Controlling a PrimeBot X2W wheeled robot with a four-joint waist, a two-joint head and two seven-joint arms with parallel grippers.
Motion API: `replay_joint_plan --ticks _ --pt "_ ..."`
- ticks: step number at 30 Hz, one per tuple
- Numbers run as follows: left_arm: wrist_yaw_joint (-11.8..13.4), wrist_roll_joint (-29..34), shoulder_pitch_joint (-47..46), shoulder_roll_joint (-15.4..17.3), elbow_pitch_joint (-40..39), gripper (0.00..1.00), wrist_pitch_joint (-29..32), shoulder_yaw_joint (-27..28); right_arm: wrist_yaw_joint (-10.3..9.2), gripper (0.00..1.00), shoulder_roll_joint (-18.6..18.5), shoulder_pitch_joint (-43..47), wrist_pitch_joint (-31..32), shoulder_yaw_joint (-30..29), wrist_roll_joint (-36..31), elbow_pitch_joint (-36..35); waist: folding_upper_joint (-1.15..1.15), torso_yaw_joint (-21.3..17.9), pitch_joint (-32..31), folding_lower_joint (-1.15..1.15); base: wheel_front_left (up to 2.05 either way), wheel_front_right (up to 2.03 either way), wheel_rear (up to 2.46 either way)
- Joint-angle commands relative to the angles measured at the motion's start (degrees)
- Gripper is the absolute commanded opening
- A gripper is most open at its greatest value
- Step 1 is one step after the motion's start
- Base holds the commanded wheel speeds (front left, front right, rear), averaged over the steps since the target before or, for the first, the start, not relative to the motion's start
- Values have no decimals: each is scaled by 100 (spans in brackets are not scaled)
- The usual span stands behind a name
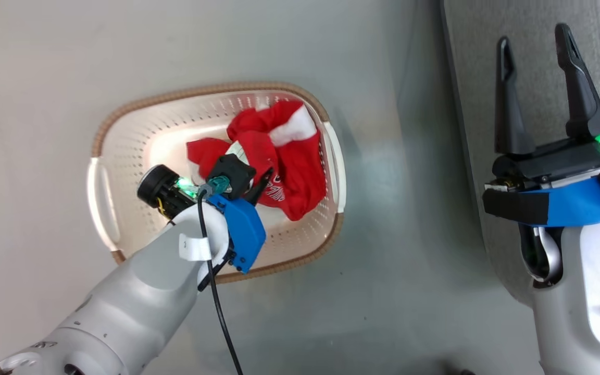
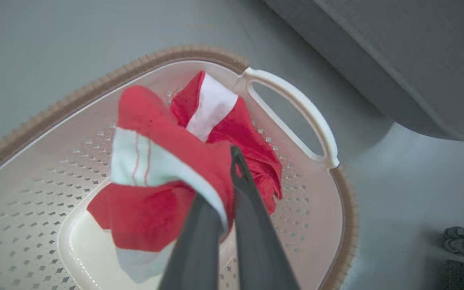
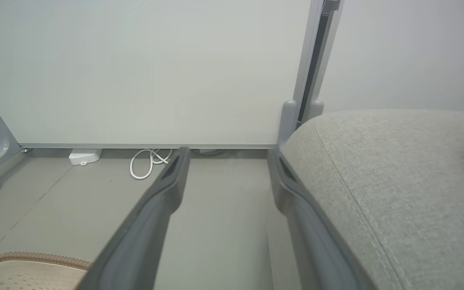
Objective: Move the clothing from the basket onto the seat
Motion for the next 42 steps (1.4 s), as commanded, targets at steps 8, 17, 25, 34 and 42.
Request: replay_joint_plan --ticks 8,17,25,34,42 --pt "-6 -150 25 -42 -327 0 -274 129 1 100 -157 362 -24 -120 -6 173 0 425 -844 0 0 0 0" --pt "-6 712 463 104 -1335 0 -277 1349 1 100 -213 657 -24 -167 66 358 0 596 -1633 0 0 0 0" --pt "-6 1471 842 41 -2029 0 -278 2050 1 100 -219 981 -24 -142 107 516 0 670 -2283 0 0 0 0" --pt "-6 1965 849 -80 -2625 0 -279 2489 1 100 -234 1330 -24 -103 159 641 0 715 -2987 0 0 0 0" --pt "-6 2061 739 -239 -3026 0 -279 2629 1 100 -219 1605 -24 -77 207 717 0 703 -3507 0 0 0 0"
